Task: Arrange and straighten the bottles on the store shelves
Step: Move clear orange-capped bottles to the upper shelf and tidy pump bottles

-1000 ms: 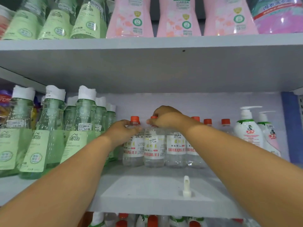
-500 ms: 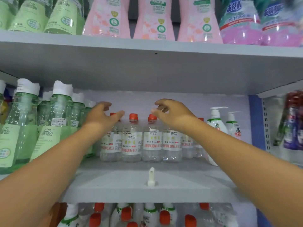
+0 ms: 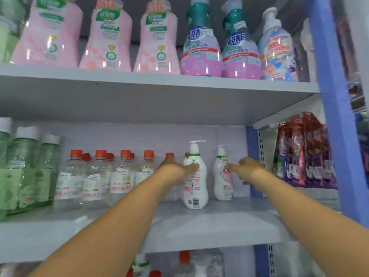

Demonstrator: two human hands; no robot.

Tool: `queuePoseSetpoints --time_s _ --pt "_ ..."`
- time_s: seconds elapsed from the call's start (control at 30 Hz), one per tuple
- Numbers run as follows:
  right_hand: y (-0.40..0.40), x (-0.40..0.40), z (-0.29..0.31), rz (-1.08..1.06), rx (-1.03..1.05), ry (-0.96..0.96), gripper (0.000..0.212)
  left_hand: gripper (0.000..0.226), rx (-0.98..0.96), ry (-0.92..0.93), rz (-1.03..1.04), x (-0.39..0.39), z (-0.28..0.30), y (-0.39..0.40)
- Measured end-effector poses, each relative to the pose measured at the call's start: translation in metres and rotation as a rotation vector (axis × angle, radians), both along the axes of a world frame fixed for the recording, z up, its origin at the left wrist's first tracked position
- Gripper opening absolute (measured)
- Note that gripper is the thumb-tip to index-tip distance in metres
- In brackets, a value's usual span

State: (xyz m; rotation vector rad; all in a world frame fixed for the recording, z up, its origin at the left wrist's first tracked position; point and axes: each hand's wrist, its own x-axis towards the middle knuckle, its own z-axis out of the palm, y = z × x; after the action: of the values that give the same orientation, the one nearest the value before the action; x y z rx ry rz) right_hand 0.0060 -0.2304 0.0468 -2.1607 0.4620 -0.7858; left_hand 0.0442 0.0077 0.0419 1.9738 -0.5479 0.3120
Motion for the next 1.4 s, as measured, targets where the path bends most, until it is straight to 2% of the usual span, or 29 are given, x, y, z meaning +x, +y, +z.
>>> queuePoseSetpoints --time_s 0.13,0.17,0.2,0.27,0.3,0.4,0.47,0.53,0.67,0.8,0.93,1.03,1.17,1.23,1.33,1.4 --pt "-0.014 0.018 -0.002 0.108 -0.019 0.132 0.049 0.054 0.067 0.041 0.014 0.016 -0.013 -0.017" --pt "-0.015 0.023 0.002 0.134 -0.043 0.168 0.053 0.049 0.058 0.040 -0.003 0.020 -0.015 -0.018" --pt "-0.015 0.028 0.005 0.169 -0.057 0.189 0.067 0.043 0.046 0.029 -0.017 0.024 -0.018 -0.018" --pt "-0.016 0.039 0.011 0.227 -0.056 0.196 0.106 0.034 0.038 0.015 -0.052 0.033 -0.022 -0.019" --pt "-0.018 0.045 0.011 0.248 -0.043 0.185 0.112 0.034 0.035 0.016 -0.071 0.036 -0.025 -0.018" --pt "-0.026 0.065 -0.002 0.286 0.054 0.101 0.084 0.036 0.031 0.040 -0.112 0.046 -0.029 -0.017" --pt "-0.029 0.072 -0.010 0.282 0.024 0.081 0.062 0.038 0.009 0.061 -0.145 0.050 -0.030 -0.017" --pt "-0.030 0.071 -0.010 0.308 -0.007 0.093 0.049 0.040 0.004 0.071 -0.161 0.048 -0.030 -0.018" --pt "-0.021 0.048 -0.010 0.478 0.031 0.209 0.046 0.043 -0.017 0.066 -0.173 0.030 -0.029 -0.016" --pt "-0.005 0.014 -0.009 0.490 0.011 0.236 0.042 0.044 -0.096 0.087 -0.140 0.010 -0.031 -0.010" --pt "0.009 -0.041 -0.019 0.479 -0.019 0.104 0.031 0.033 -0.121 0.060 -0.146 -0.026 -0.030 0.006" --pt "0.016 -0.096 -0.033 0.454 -0.077 -0.036 0.036 0.022 -0.104 -0.082 -0.094 -0.063 -0.042 0.022" --pt "0.025 -0.176 -0.073 0.484 -0.074 -0.397 0.057 0.030 -0.331 -0.317 -0.166 -0.134 -0.084 0.058" --pt "0.031 -0.208 -0.109 0.521 -0.078 -0.486 0.057 0.035 -0.400 -0.307 -0.215 -0.164 -0.121 0.073" --pt "0.042 -0.226 -0.177 0.529 -0.019 -0.357 0.059 0.038 -0.438 -0.092 -0.220 -0.176 -0.196 0.073" --pt "0.046 -0.213 -0.225 0.504 0.037 -0.228 0.052 0.043 -0.426 0.061 -0.182 -0.166 -0.247 0.064"
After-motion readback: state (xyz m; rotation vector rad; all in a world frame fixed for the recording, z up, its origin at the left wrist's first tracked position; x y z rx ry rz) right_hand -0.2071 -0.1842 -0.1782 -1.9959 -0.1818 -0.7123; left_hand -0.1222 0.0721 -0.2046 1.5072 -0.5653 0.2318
